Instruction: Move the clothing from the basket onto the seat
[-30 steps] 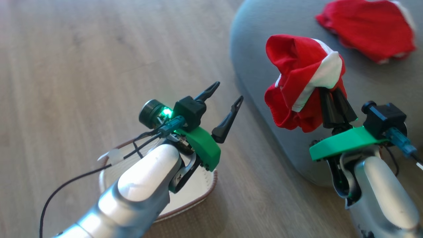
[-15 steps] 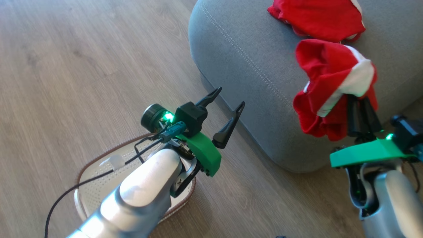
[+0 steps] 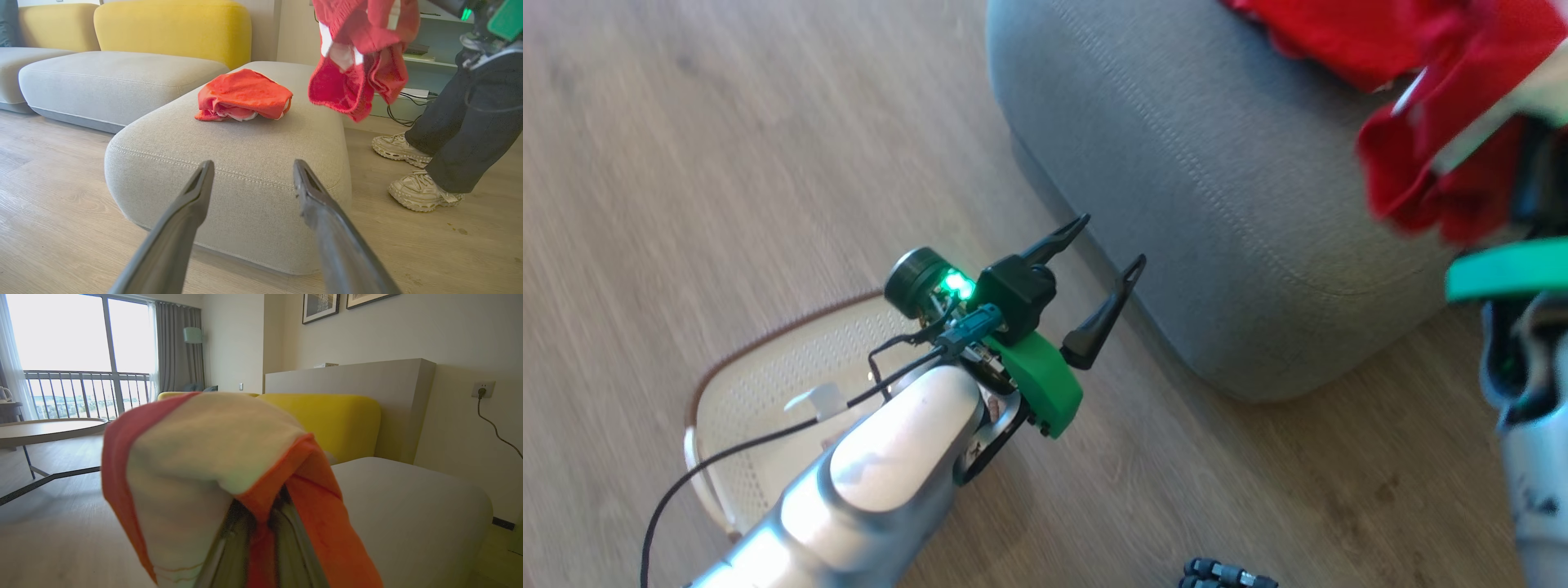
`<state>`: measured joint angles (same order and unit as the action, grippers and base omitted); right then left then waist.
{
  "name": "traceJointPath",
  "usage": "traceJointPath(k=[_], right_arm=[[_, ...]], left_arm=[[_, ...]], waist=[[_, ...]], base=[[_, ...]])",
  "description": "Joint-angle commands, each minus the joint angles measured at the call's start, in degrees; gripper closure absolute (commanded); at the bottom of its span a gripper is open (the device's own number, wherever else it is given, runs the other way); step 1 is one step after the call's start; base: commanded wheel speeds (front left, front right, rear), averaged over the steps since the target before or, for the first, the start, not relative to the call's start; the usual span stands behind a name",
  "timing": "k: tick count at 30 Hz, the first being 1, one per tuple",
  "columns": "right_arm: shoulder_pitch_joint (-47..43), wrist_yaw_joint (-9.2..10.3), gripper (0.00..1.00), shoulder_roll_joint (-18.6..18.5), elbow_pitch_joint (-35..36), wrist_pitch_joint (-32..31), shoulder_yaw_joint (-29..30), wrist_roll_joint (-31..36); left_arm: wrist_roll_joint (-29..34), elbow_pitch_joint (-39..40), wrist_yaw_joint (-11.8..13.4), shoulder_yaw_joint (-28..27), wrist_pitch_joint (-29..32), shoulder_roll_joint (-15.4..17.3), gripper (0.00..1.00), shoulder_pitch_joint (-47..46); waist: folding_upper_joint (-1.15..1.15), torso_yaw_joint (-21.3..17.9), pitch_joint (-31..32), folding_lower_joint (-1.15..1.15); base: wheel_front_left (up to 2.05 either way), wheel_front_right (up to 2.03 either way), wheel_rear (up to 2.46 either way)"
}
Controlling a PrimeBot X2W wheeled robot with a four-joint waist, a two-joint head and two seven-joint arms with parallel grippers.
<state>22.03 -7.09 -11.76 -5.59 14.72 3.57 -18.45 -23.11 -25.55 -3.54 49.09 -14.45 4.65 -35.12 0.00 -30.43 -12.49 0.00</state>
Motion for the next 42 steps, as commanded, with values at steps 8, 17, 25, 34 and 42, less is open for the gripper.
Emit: traceJointPath(k=[8,17,25,34,42], right_arm=[[10.1,-0.4,1.0,-4.1,-1.5,0.3,3.9,2.5],[21.1,-0.4,1.0,-9.8,-8.7,0.3,8.7,3.3],[30.9,-0.4,1.0,-16.5,-19.5,0.3,14.0,4.8],[41.0,-0.4,1.0,-22.1,-29.6,0.3,24.0,10.6],[45.0,-0.4,1.0,-21.2,-41.6,-1.0,31.1,16.6]], left_arm=[[1.5,2.8,-0.6,-0.3,0.7,0.2,0.0,-5.4],[2.9,4.8,-1.0,1.1,3.0,1.5,0.0,-8.5],[3.6,6.4,-1.0,1.8,4.5,2.8,0.0,-10.2],[4.3,7.9,-0.7,2.6,5.8,3.9,0.0,-11.0],[4.1,7.8,-0.3,3.2,5.1,3.9,0.0,-10.8]], waist=[[0.0,4.5,-8.1,0.0],[0.0,7.6,-16.6,0.0],[0.0,10.7,-22.4,0.0],[0.0,14.4,-27.8,0.0],[0.0,17.1,-30.1,0.0]], base=[[0.0,0.0,0.0],[0.0,0.0,0.0],[0.0,0.0,0.0],[0.0,0.0,0.0],[0.0,0.0,0.0]])
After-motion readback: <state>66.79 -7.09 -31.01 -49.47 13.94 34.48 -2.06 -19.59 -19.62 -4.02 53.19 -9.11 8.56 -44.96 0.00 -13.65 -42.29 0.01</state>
